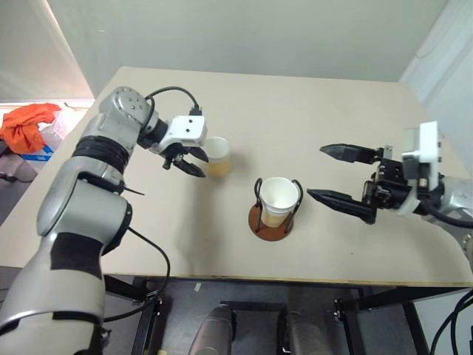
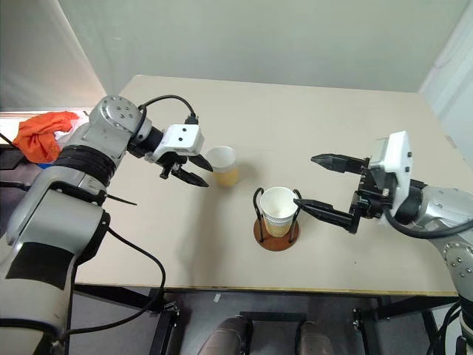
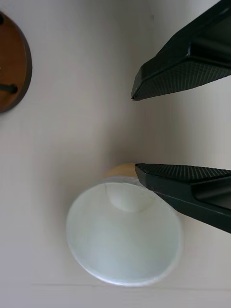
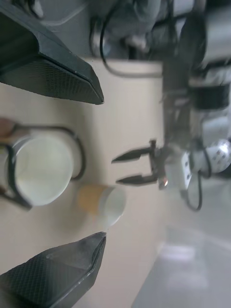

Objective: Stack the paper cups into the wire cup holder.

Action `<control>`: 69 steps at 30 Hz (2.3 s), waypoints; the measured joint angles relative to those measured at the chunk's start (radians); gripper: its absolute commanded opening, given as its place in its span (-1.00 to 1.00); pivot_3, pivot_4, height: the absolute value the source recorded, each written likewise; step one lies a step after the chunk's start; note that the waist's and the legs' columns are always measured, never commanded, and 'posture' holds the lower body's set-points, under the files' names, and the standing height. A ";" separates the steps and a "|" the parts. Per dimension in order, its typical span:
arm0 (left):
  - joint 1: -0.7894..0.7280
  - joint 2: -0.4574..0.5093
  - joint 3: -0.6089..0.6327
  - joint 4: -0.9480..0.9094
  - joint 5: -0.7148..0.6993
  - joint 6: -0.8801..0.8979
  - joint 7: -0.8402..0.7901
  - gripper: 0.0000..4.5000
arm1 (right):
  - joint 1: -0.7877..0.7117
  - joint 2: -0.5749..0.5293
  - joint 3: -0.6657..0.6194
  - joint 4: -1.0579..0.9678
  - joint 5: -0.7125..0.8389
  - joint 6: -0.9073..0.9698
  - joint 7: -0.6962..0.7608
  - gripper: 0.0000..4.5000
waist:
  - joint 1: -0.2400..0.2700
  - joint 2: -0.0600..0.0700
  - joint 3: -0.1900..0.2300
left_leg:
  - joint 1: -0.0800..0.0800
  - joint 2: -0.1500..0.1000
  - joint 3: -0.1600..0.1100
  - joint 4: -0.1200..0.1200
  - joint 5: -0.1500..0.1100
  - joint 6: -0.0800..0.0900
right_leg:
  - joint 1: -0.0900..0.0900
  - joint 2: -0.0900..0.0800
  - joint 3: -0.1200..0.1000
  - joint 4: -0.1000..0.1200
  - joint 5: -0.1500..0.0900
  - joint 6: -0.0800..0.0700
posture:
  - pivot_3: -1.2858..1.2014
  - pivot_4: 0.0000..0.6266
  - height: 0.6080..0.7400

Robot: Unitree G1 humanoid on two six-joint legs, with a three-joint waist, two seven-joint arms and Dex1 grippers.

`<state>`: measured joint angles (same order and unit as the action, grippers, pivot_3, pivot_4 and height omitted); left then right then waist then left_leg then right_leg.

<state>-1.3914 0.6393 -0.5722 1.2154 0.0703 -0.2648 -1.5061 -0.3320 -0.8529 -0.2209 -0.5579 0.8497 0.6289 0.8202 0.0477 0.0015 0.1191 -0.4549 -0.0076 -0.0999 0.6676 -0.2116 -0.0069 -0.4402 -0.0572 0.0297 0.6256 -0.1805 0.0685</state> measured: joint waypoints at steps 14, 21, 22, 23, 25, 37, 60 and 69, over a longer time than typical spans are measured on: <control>-0.043 0.043 0.060 -0.070 -0.053 -0.037 -0.068 0.00 | 0.046 -0.010 -0.041 -0.027 -0.001 0.016 -0.028 1.00 | -0.002 0.000 0.000 | 0.000 0.000 0.001 0.000 0.000 0.000 | -0.001 0.001 0.001 0.000 0.000 0.001 | 0.03 -0.52 1.00; -0.059 -0.039 0.077 0.013 0.075 -0.045 -0.029 0.00 | 0.036 -0.003 -0.038 -0.032 -0.001 0.016 -0.036 1.00 | -0.005 0.000 0.000 | 0.001 0.001 0.005 0.000 -0.002 0.003 | -0.001 0.001 0.001 0.000 -0.001 0.001 | 0.03 -0.52 1.00; -0.055 -0.050 0.076 0.026 0.098 -0.045 -0.011 0.00 | 0.037 -0.003 -0.038 -0.034 -0.001 0.017 -0.037 1.00 | -0.005 0.000 0.000 | 0.001 0.001 0.005 0.000 -0.002 0.003 | -0.001 0.001 0.001 0.000 -0.001 0.001 | 0.03 -0.52 1.00; -0.051 -0.057 0.075 0.036 0.120 -0.047 0.005 0.00 | 0.037 -0.003 -0.038 -0.036 -0.001 0.018 -0.038 1.00 | -0.006 0.000 0.000 | 0.001 0.001 0.005 0.000 -0.001 0.002 | -0.001 0.000 0.001 0.000 -0.001 0.001 | 0.03 -0.52 1.00; -0.045 -0.071 0.062 0.057 0.173 -0.057 0.067 0.00 | 0.041 -0.003 -0.039 -0.041 0.000 0.022 -0.047 1.00 | -0.008 0.000 0.000 | 0.001 0.001 0.006 0.000 -0.001 0.001 | -0.001 0.001 0.001 0.000 -0.001 0.001 | 0.03 -0.52 1.00; -0.028 -0.109 0.092 0.102 0.285 -0.064 0.190 -0.97 | 0.100 -0.019 -0.085 -0.089 0.024 0.045 -0.087 1.00 | -0.007 0.000 0.000 | 0.001 0.000 0.007 0.000 0.000 0.000 | -0.001 0.000 0.003 -0.001 0.000 0.003 | 0.03 -0.52 1.00; -0.137 0.055 -0.160 -0.496 -0.564 -0.017 -0.072 -0.97 | 0.383 -0.109 -0.434 -0.093 0.068 0.054 0.055 1.00 | 0.003 0.000 0.000 | 0.002 0.000 0.010 0.000 -0.005 0.000 | 0.000 0.001 0.004 0.000 -0.004 0.007 | 0.03 -0.52 1.00; -0.177 0.116 -0.469 -0.630 -0.740 -0.127 -0.072 -0.97 | 0.466 -0.106 -0.520 -0.147 0.084 0.067 0.037 1.00 | 0.001 0.000 0.000 | 0.001 0.001 0.010 0.008 -0.012 0.011 | 0.002 0.001 0.004 0.000 -0.004 0.007 | 0.03 -0.52 1.00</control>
<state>-1.5687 0.7555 -1.0408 0.5855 -0.6701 -0.3922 -1.5785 0.1343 -0.9591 -0.7411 -0.7047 0.9332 0.6955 0.8567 0.0492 0.0019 0.1192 -0.4534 -0.0070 -0.0903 0.6754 -0.2232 0.0046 -0.4377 -0.0566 0.0334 0.6258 -0.1848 0.0753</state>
